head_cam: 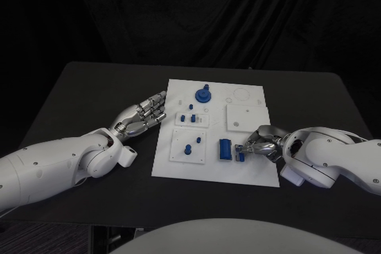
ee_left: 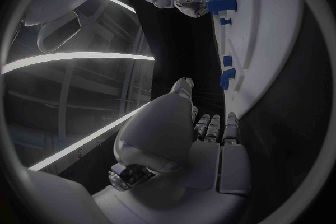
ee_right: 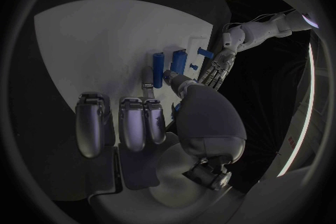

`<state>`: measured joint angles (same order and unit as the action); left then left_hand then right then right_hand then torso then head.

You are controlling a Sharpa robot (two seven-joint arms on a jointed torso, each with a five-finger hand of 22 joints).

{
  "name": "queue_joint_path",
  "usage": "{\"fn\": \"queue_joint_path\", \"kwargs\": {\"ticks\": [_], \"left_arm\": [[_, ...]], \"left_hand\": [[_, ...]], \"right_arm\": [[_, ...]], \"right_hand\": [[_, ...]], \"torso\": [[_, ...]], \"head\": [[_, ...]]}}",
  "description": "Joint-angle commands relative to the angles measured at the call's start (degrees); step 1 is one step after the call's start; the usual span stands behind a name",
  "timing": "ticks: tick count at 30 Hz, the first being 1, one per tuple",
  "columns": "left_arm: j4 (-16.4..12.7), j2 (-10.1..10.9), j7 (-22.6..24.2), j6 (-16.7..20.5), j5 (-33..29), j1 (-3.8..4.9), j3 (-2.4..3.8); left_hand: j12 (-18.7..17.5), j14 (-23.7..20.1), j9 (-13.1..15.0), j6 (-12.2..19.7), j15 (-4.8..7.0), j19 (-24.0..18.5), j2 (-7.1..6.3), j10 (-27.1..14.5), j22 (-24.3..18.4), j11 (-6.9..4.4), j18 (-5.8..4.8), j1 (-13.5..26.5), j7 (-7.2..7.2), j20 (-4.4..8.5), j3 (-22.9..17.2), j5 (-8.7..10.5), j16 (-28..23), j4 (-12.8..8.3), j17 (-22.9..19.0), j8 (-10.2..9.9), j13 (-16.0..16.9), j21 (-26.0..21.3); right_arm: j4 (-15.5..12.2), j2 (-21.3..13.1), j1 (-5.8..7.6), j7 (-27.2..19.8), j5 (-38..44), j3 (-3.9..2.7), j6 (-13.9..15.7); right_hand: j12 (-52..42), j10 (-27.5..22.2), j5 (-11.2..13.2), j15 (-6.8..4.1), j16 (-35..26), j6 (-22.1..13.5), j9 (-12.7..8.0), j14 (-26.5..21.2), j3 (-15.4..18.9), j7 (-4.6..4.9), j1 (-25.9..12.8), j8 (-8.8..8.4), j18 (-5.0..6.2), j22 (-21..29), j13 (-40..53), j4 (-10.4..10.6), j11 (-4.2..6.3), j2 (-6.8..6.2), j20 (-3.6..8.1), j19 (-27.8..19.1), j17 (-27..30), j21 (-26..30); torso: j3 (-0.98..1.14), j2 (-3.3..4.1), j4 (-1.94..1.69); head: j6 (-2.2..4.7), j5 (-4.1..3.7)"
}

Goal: Assemble the parts on the task board

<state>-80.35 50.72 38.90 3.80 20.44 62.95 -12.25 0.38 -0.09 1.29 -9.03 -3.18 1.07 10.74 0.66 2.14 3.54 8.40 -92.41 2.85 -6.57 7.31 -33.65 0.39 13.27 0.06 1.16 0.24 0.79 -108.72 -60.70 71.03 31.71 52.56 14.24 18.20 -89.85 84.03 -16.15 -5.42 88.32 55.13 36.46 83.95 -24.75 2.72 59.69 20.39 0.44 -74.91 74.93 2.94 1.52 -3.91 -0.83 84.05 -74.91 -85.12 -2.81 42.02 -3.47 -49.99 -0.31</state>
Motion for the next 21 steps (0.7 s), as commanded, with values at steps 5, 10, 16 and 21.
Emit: {"fn": "queue_joint_path", "kwargs": {"ticks": [5,10,16,21], "left_arm": [[0.0,-0.2,6.1,-0.9,0.1,-0.08,0.04],[0.1,-0.2,6.1,-1.1,0.1,-0.09,0.04],[0.1,-0.2,6.0,-1.1,0.1,-0.1,0.04],[0.1,-0.2,6.0,-1.2,0.1,-0.11,0.04]], "left_hand": [[-0.2,0.1,0.1,0.0,-0.4,0.1,0.23,-0.1,0.1,0.41,-0.91,-0.3,-0.35,-0.45,-0.3,-0.35,-0.4,0.0,-0.1,0.2,-0.1,0.0],[-0.2,0.1,0.1,-0.2,-0.47,0.1,0.26,-0.1,0.1,0.44,-0.92,-0.3,-0.57,-0.51,-0.3,-0.35,-0.4,-0.1,-0.1,0.2,-0.1,0.0],[-0.2,0.1,0.1,-0.2,-0.51,0.1,0.28,-0.1,0.1,0.44,-0.93,-0.3,-0.74,-0.55,-0.4,-0.35,-0.4,-0.2,-0.1,0.2,-0.1,0.0],[-0.2,0.1,0.1,-0.2,-0.53,0.1,0.29,-0.1,0.1,0.44,-0.93,-0.3,-0.81,-0.56,-0.4,-0.35,-0.4,-0.2,-0.1,0.3,-0.1,0.0]], "right_arm": [[0.0,0.1,-0.15,-1.0,-0.2,0.0,0.1],[-0.1,0.2,-0.15,-1.0,0.2,0.0,-0.2],[-0.2,0.2,-0.15,-0.6,0.7,-0.01,-1.1],[-0.3,0.2,-0.15,-0.4,0.8,-0.01,-1.5]], "right_hand": [[-0.2,6.0,0.2,0.47,-0.2,0.0,0.0,5.0,0.0,0.17,-0.5,-0.18,1.04,-13.1,15.1,0.2,-0.3,-0.19,-0.52,3.1,-9.5,0.5],[-0.2,6.0,0.2,0.58,-0.2,-0.3,0.0,5.0,0.5,0.26,-0.7,-0.24,1.12,-13.0,15.1,0.3,-0.32,-0.3,-0.62,2.9,-9.4,0.8],[-0.2,6.0,0.3,0.95,-0.3,-0.7,0.1,4.9,3.4,0.6,-3.0,-0.28,1.17,-12.9,15.1,2.5,-0.6,-0.77,-1.01,2.8,-9.2,1.0],[-0.2,6.0,0.3,1.05,-0.4,-1.1,0.2,4.9,5.0,0.73,-3.4,-0.32,1.27,-12.8,15.1,3.3,-0.7,-0.75,-1.13,2.6,-9.1,1.3]], "torso": [[0.0,-0.02,-0.08],[-0.02,0.01,-0.04],[-0.02,0.0,-0.03],[0.0,0.0,-0.03]], "head": [[-0.01,-0.07],[-0.01,-0.07],[-0.01,-0.04],[-0.01,0.05]]}}
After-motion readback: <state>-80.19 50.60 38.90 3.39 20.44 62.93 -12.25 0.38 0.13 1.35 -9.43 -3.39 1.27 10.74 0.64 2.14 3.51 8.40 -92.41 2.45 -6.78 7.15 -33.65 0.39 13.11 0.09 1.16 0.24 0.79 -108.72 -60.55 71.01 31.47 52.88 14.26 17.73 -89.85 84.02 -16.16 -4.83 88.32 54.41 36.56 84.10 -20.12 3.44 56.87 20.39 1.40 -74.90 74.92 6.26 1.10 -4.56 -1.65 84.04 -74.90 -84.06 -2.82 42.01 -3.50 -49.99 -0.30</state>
